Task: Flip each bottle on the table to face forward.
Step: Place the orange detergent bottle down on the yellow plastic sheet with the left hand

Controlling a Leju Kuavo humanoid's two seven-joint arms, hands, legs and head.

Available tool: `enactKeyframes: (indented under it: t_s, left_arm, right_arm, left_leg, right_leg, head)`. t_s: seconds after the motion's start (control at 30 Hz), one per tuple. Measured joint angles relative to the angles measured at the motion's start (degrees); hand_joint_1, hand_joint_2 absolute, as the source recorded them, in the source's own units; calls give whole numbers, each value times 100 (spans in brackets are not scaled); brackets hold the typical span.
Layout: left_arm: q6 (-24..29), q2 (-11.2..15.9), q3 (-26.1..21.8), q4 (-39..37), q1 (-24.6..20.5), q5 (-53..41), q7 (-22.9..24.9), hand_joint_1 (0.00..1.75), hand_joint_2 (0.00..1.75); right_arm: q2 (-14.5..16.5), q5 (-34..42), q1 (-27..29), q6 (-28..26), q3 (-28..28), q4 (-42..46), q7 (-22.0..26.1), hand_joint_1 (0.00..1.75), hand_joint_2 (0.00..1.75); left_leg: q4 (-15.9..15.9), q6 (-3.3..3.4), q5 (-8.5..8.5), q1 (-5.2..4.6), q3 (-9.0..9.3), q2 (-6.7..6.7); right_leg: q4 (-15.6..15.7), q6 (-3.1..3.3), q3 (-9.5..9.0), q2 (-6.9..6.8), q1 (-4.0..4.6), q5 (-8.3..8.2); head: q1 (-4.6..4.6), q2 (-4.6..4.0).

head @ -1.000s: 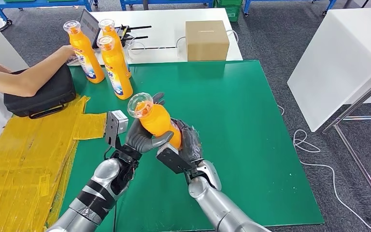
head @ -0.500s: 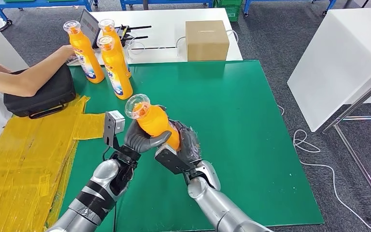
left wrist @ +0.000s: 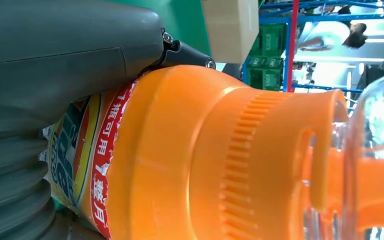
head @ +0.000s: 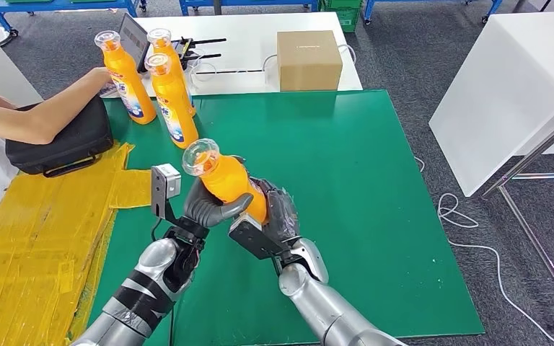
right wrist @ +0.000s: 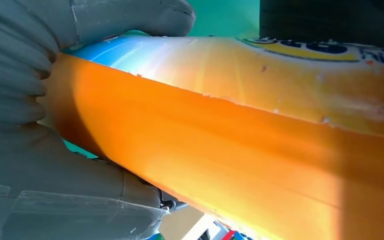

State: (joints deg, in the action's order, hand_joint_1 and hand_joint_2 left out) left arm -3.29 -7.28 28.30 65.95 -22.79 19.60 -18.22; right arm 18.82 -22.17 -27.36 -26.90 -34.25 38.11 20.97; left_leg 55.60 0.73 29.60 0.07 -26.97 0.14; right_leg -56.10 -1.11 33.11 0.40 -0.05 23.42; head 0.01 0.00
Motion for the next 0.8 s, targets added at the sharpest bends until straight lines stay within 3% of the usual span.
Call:
enactKeyframes:
  t_s: [0.1,0.13,0.23,0.27,0.4,0.53,0.63,0.8]
  left_arm:
    - [15,0,-9,43,3,5,-9,175,175]
    - [17,0,-12,55,4,7,-10,175,175]
    - [51,-1,-21,86,13,38,-26,175,175]
    - [85,-1,-30,108,23,62,-40,175,175]
    - [254,15,-159,276,83,138,-99,175,175]
    - [326,78,-384,456,109,170,-119,175,175]
    - [487,110,-497,554,140,96,-166,175,175]
    - [1340,214,-808,704,250,-350,-339,175,175]
  right_arm:
    - [-5,-9,1,-1,-3,56,-7,175,175]
    - [-6,-9,1,0,-4,69,-8,159,175]
    - [-20,21,15,27,-9,130,-5,29,175]
    - [-30,55,35,63,-17,184,3,1,175]
    - [-137,191,217,307,-82,722,21,0,175]
    - [-290,284,450,485,-142,1447,17,0,0]
    - [-385,326,569,516,-163,1833,45,0,0]
    - [-675,416,901,628,-194,2781,63,0,0]
  left_leg:
    - [0,0,0,0,0,0]
    - [0,0,0,0,0,0]
    - [0,0,0,0,0,0]
    - [0,0,0,0,0,0]
    - [0,0,0,0,-2,0]
    - [0,0,0,0,-4,-1]
    - [0,0,0,0,-4,-1]
    - [0,0,0,0,-4,-1]
  right_leg:
    - [0,0,0,0,0,0]
    - [0,0,0,0,0,0]
    - [0,0,0,0,0,0]
    - [0,0,0,0,0,0]
    - [0,0,1,0,0,0]
    - [0,0,2,0,0,0]
    - [0,0,2,0,0,0]
    - [0,0,2,0,0,0]
  head:
    - [1,0]
    - [1,0]
    - [1,0]
    - [0,0]
    - [1,0]
    - [1,0]
    - [1,0]
    - [1,0]
